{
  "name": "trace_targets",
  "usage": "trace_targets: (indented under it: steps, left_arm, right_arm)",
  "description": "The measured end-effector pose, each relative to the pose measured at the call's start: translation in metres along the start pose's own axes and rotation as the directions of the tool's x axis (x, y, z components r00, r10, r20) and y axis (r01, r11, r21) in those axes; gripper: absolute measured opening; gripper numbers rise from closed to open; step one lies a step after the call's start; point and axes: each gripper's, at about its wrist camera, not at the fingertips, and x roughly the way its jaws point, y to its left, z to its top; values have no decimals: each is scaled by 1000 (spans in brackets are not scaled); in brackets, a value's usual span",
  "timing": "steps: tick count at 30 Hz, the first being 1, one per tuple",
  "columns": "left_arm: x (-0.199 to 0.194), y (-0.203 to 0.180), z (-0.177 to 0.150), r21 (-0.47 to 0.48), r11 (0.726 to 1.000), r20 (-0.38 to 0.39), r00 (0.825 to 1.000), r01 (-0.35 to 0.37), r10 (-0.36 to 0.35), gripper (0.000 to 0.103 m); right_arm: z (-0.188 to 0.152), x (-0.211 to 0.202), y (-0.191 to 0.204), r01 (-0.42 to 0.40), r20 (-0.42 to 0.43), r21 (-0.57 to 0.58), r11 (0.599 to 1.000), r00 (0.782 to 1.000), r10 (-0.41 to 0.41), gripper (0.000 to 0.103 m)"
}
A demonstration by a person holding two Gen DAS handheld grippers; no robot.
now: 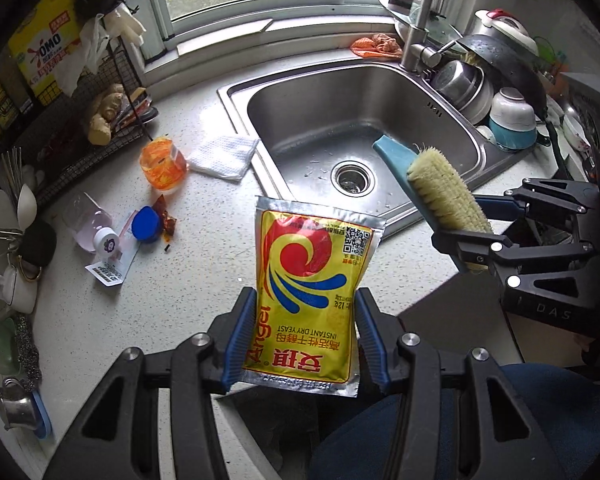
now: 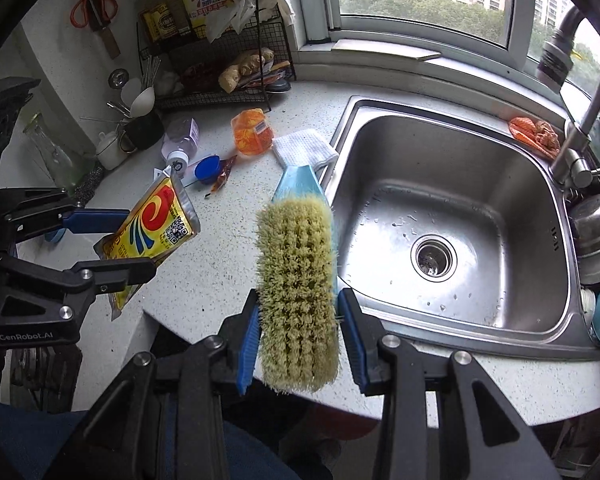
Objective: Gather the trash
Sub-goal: 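Carry the yeast packet and brush with both grippers down to the red bucket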
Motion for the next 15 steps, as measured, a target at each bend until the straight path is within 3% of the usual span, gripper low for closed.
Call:
trace_targets:
  steps: [8, 15]
  left_arm:
    - [-6, -90, -27, 95, 995, -7, 999, 34, -33, 48]
    - [3, -149, -57, 133, 990, -41, 999, 38, -33, 48]
  right_arm:
    - [-75, -49, -23, 39, 21, 75, 996, 999, -41, 35]
    - [-137, -64, -42, 43, 0, 127, 991, 999, -44, 35]
